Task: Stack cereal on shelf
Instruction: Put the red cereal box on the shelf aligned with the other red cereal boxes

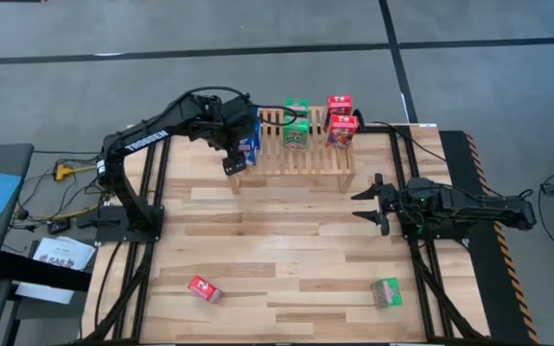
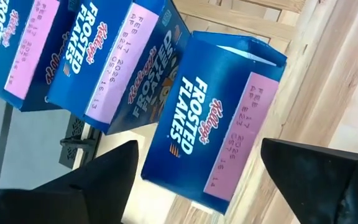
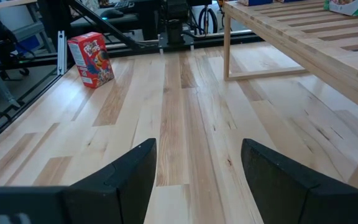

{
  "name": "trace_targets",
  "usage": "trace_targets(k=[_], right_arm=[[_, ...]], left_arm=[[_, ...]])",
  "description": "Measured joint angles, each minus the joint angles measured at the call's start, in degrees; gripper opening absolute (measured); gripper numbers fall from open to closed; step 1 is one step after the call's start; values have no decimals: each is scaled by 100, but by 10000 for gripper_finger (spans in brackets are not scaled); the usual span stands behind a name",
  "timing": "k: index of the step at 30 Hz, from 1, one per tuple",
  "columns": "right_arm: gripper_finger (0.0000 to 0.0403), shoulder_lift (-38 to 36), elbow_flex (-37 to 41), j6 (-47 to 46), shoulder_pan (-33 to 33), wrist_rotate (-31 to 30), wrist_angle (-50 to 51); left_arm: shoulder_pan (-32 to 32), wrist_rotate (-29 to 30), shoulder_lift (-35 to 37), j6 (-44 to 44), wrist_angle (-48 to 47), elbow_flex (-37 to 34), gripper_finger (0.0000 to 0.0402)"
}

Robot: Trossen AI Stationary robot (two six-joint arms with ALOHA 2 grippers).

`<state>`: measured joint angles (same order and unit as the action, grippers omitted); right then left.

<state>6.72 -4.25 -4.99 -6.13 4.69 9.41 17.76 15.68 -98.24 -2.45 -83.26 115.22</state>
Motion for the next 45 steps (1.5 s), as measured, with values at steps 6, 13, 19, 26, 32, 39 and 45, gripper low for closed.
trace_targets(k=[6, 13, 19, 26, 32, 39, 45], right_arm=[[261, -1, 0, 0, 0, 0, 0], [261, 0, -2, 0, 0, 2, 0], [261, 0, 0, 0, 0, -1, 0], [261, -1, -1, 0, 0, 0, 0], [261, -1, -1, 0, 0, 0, 0], [261, 0, 0, 0, 0, 1, 0], [261, 0, 0, 0, 0, -1, 0]], left_arm=[[0, 34, 204, -140, -51, 81, 339], [-102, 155, 690, -216, -388, 157, 339], [-552, 439, 1560, 304, -246, -620, 339], [-1387, 355, 2323, 845, 73, -1963, 339], [-2205, 202, 2557, 1124, 109, -2701, 343], [-3211, 252, 2512, 1288, 161, -3031, 390], [-3971, 210, 2209, 1664, 249, -3293, 394]])
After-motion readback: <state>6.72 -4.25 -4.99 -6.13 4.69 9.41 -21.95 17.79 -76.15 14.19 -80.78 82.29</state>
